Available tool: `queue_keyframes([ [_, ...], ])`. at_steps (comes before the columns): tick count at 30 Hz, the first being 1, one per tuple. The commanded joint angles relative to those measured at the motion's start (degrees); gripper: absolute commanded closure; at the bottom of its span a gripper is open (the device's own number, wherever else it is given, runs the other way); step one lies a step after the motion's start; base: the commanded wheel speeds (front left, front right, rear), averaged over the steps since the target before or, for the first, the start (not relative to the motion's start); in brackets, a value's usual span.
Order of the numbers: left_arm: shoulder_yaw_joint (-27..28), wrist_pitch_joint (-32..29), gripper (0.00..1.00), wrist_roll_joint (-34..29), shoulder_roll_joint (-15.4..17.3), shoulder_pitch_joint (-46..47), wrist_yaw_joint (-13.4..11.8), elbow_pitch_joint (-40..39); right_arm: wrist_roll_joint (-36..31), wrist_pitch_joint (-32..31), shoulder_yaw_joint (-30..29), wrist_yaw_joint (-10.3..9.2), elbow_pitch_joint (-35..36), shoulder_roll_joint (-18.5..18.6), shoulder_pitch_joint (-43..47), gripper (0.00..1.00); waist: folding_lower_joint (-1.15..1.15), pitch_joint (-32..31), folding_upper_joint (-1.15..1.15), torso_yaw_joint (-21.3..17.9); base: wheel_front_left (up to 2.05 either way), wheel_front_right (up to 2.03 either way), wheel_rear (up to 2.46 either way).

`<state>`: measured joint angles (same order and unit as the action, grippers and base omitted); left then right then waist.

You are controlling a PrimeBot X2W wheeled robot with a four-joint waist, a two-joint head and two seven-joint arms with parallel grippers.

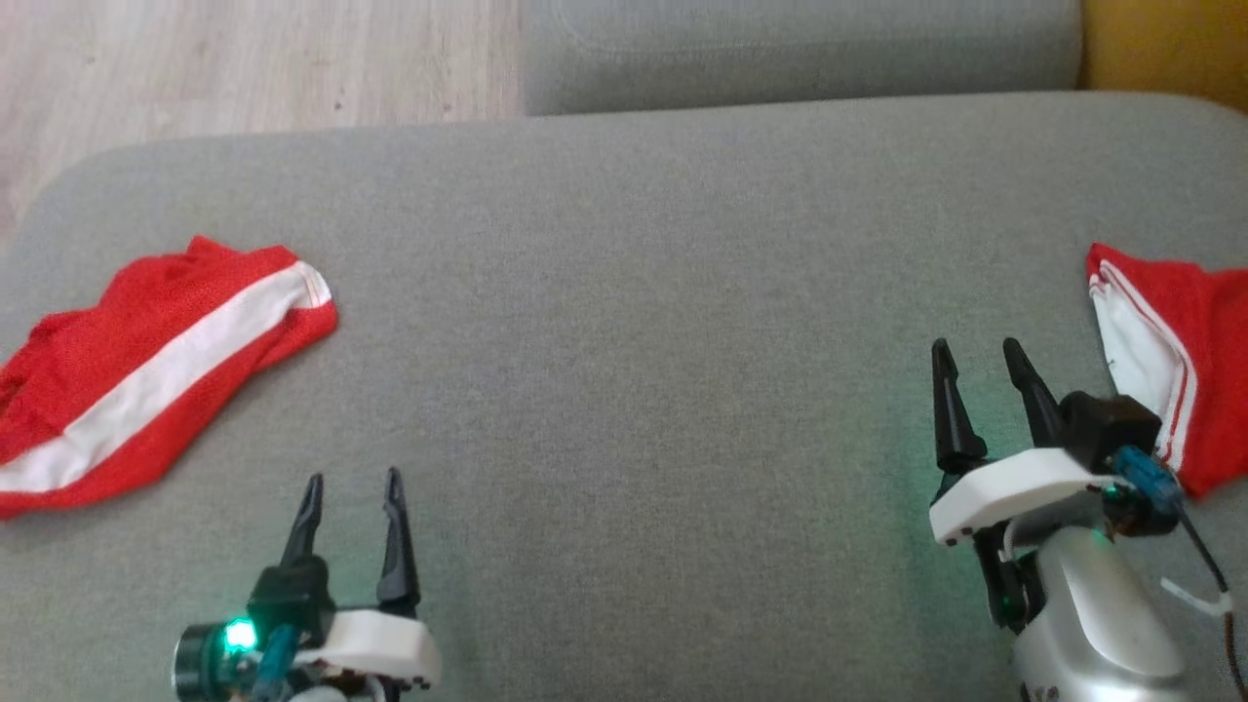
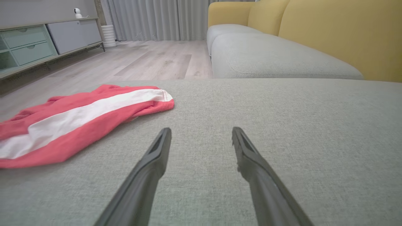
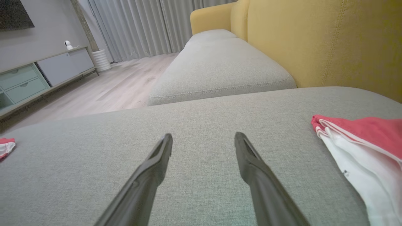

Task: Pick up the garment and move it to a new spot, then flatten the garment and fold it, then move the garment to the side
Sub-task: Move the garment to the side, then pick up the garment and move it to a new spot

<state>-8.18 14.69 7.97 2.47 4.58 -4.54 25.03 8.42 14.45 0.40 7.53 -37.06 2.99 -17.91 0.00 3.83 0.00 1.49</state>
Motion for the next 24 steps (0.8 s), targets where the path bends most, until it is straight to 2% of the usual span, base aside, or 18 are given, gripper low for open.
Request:
queue_keyframes([
  [1,2.79,0.31,0.0,-0.52,0.41,0.56,-0.23,-1.42,0.75,0.54,1.71,-0.04,1.82,-0.11,0.09,0.0,0.0,-1.51,0.0,0.19,0.0,0.0,0.0],
  [15,5.93,0.31,0.0,-1.13,0.41,-1.54,-0.01,-1.75,3.03,0.54,3.67,-0.04,2.71,-0.11,3.4,0.0,0.0,-3.52,0.0,2.42,0.0,0.0,0.0],
  [18,5.83,0.31,0.0,-0.61,0.41,-1.5,-0.27,-1.65,2.98,0.54,4.16,-0.04,2.65,-0.11,3.48,0.0,0.0,-3.1,0.0,4.51,0.0,0.0,0.0],
  [24,5.65,0.31,0.0,0.62,0.41,-1.4,-0.55,-1.35,3.02,0.54,4.7,-0.04,2.78,-0.11,3.36,0.0,0.0,-1.5,0.0,12.4,0.0,0.0,0.0],
])
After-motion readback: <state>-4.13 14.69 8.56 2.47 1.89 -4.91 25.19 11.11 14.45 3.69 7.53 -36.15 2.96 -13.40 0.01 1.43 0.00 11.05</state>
